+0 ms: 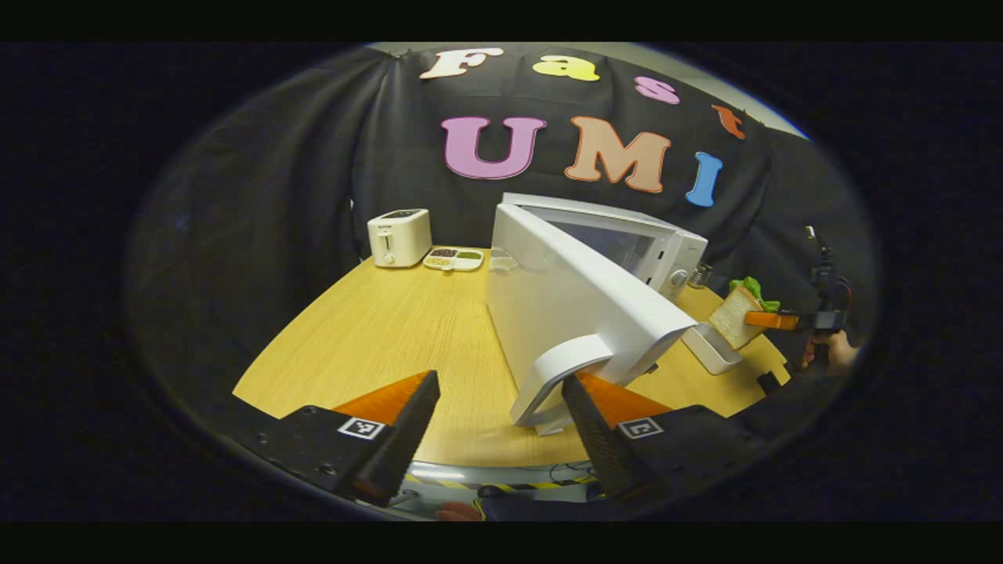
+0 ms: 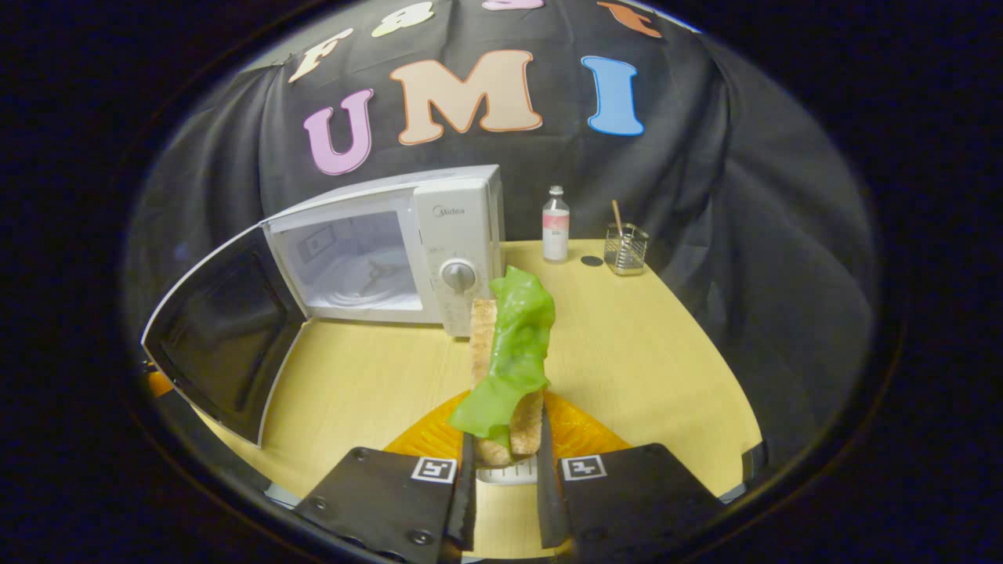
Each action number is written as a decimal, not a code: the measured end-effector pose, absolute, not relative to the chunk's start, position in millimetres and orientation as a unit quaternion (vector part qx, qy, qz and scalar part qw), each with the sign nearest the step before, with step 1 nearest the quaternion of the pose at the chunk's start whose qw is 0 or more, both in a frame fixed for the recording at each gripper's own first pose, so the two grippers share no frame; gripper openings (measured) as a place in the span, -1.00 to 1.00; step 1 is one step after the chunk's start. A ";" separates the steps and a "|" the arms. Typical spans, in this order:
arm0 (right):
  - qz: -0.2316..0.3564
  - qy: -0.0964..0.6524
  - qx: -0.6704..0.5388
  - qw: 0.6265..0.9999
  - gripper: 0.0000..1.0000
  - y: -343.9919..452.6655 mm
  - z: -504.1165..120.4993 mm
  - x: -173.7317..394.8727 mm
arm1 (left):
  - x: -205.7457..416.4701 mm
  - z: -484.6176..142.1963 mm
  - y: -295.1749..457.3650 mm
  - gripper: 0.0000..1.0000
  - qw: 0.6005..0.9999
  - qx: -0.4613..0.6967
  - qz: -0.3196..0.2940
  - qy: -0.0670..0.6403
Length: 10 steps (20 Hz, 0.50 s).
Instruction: Open the microwave oven with the left hand, put the food in, and close the microwave oven.
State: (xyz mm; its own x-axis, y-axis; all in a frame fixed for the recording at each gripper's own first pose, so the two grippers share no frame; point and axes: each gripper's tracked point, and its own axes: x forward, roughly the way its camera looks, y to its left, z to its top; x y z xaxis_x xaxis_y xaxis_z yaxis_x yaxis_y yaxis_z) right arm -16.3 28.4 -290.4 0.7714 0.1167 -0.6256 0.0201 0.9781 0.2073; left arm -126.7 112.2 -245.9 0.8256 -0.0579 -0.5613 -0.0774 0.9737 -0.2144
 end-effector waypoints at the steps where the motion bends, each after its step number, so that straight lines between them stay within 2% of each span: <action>1: 0.028 0.332 0.095 0.938 -0.32 28.9 -285.7 -14.5 | -131.0 -234.9 113.3 0.98 0.951 -0.097 -0.001 0.293; 6: 0.052 0.309 0.096 0.945 -0.32 53.6 -253.5 -3.6 | -147.1 -192.2 136.6 1.00 0.962 0.017 0.008 0.271; 10: 0.085 0.319 0.141 0.933 -0.32 102.6 -243.3 9.3 | -144.0 -147.5 145.6 0.96 0.976 0.009 0.032 0.213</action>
State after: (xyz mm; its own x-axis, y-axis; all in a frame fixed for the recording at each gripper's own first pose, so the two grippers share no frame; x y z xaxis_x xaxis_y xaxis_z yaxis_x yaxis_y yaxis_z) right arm 9.3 102.6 -243.3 0.7821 0.2484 -0.5715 -0.0688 0.9459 0.3170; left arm -144.0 145.6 -147.5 0.9070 0.0666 -0.4158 -0.0593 0.9978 0.0307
